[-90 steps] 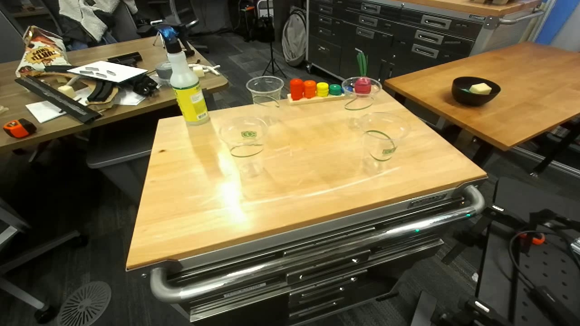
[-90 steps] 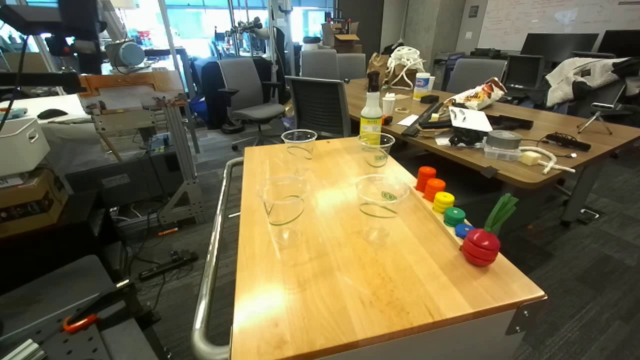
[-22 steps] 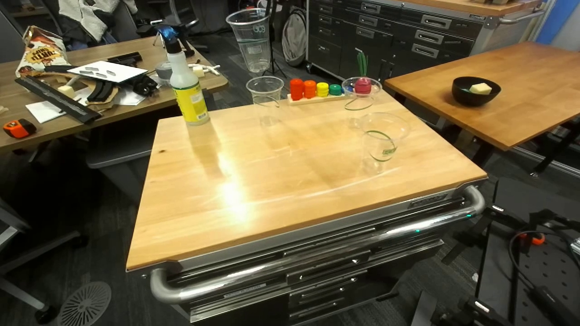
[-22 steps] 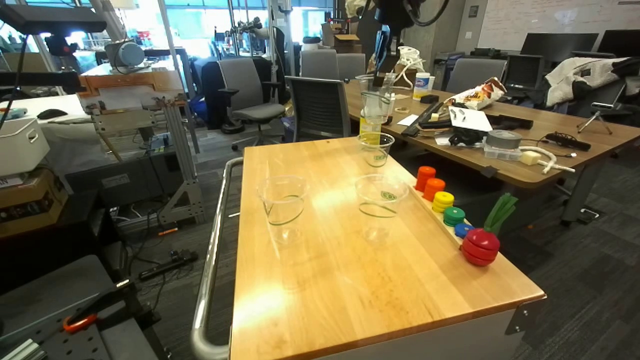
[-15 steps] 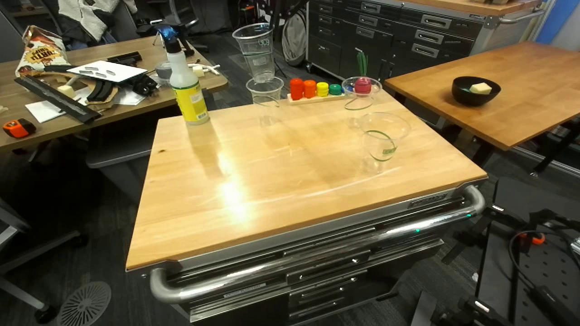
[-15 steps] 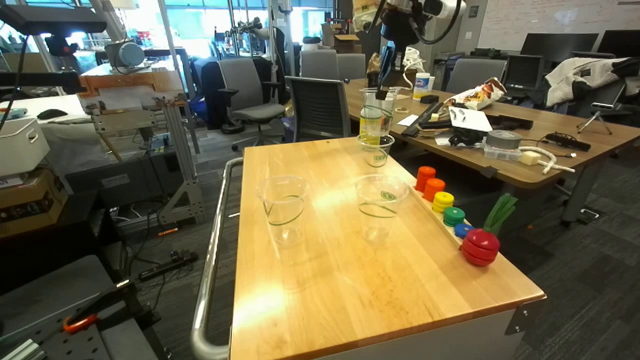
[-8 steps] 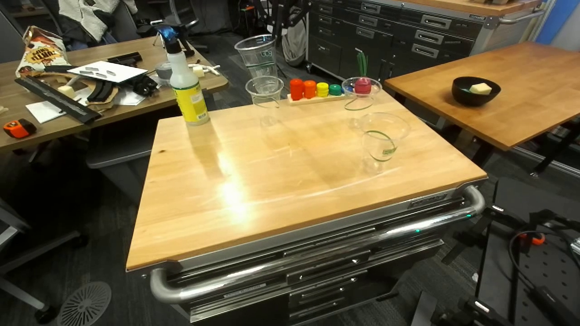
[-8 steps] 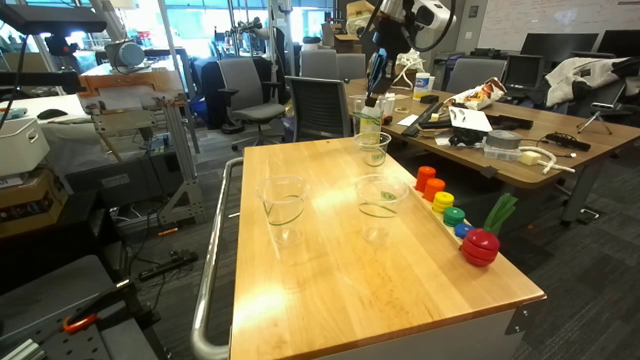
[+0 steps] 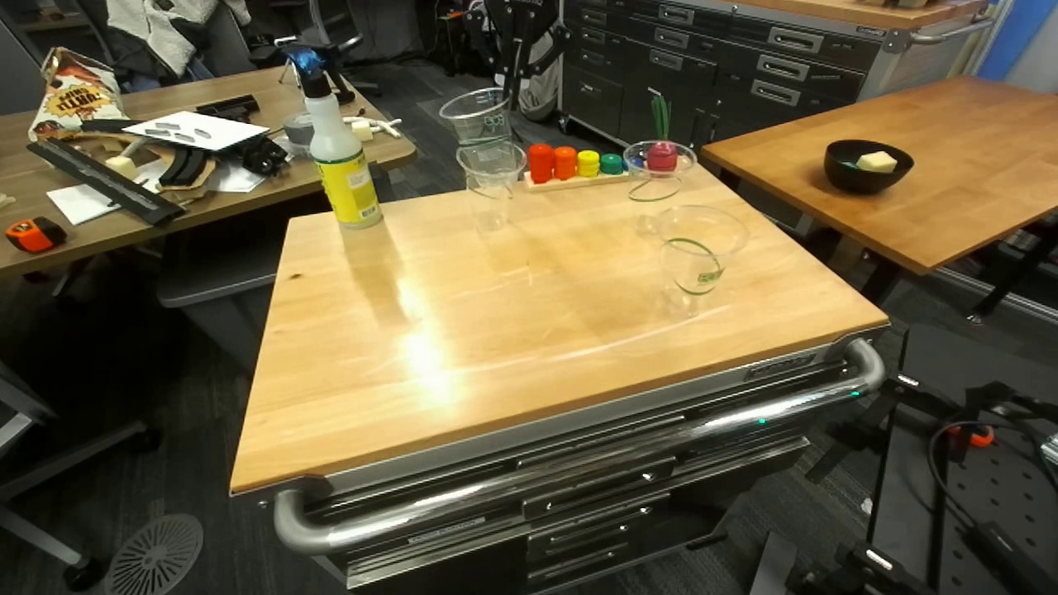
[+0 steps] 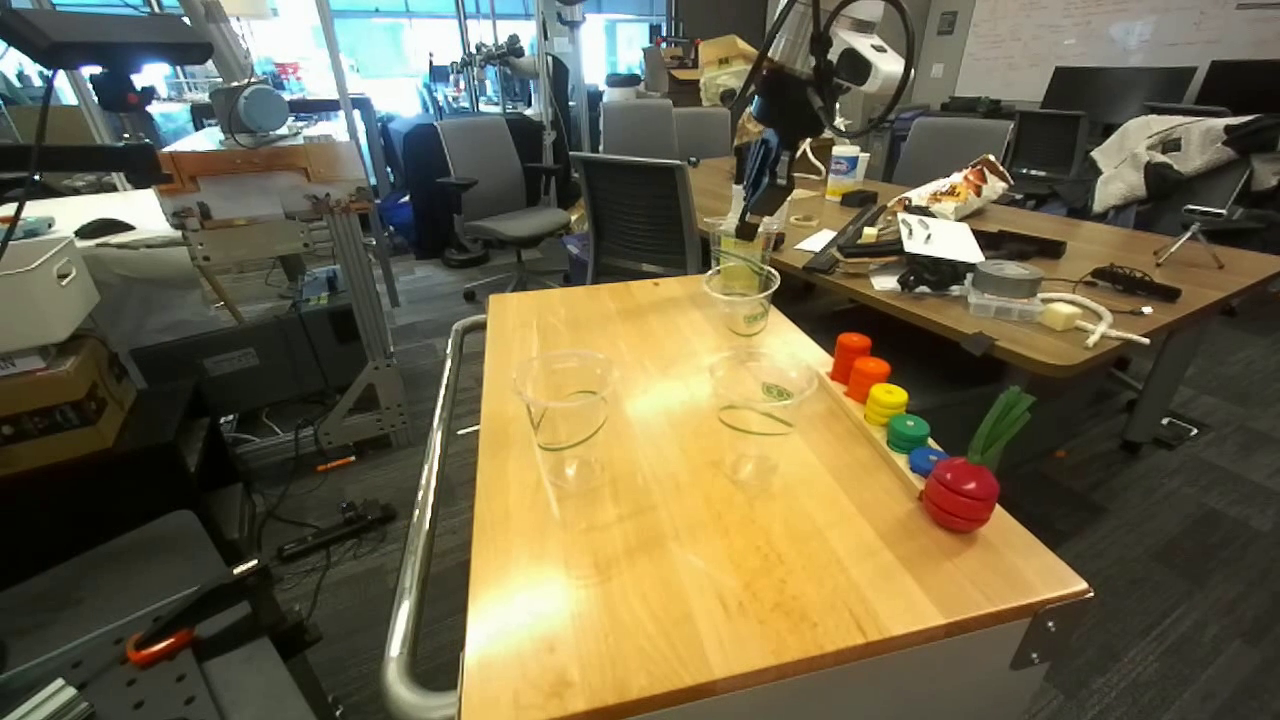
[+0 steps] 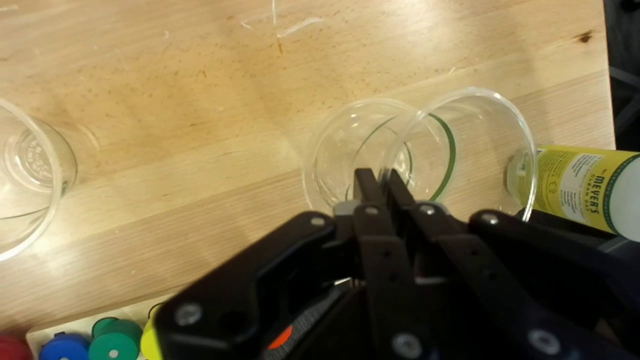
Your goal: Stack the cups into each other
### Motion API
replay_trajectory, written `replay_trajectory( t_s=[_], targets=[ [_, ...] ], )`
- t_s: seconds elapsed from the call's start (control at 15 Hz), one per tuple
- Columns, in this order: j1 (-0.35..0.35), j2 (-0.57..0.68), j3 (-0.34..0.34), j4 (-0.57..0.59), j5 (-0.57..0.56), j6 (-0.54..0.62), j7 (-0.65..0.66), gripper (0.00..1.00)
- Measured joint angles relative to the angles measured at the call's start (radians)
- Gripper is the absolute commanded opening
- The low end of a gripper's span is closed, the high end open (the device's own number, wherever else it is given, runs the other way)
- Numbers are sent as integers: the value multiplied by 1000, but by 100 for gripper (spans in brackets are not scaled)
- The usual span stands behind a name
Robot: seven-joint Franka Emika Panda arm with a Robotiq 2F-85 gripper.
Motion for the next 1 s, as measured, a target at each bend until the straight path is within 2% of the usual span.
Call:
replay_trajectory(
  t_s=[0.07,0.13,0.73,1.0],
  targets=[
    [0,3,-2,0,-4,7,-3,14],
    [-1,7,-3,0,-6,11,-7,33],
    [2,13,-3,-5,-27,7,-42,100],
    [8,15,-3,-29,-62,-35,-41,100]
  ],
)
